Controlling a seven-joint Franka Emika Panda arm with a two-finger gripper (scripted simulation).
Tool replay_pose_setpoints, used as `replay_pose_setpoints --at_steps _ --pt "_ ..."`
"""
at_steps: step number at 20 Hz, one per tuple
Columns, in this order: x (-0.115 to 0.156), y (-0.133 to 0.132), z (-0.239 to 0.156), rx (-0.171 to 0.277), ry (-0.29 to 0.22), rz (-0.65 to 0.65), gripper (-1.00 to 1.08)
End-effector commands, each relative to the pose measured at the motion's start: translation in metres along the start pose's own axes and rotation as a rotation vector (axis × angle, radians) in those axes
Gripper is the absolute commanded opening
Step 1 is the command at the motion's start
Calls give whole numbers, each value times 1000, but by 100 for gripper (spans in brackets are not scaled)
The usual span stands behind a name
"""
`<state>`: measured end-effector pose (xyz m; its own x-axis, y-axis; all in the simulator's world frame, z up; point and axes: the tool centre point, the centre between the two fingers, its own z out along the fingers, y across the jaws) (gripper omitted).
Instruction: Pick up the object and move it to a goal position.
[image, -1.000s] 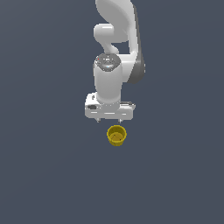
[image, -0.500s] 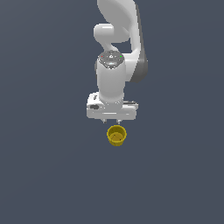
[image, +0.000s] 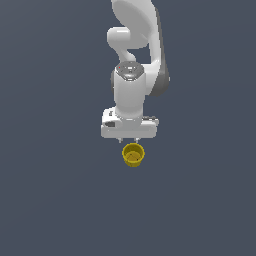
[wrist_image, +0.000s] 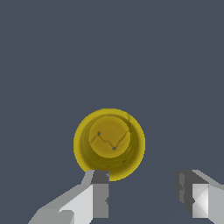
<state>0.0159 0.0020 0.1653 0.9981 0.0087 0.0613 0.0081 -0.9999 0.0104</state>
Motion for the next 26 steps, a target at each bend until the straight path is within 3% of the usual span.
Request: replay_pose_setpoints --at_steps 1,17,26 --pt "-1 -3 6 -5 11 -35 28" --pt "-15 -47 63 -40 139 -436 28" --pt "-22 -62 76 -43 176 -550 28"
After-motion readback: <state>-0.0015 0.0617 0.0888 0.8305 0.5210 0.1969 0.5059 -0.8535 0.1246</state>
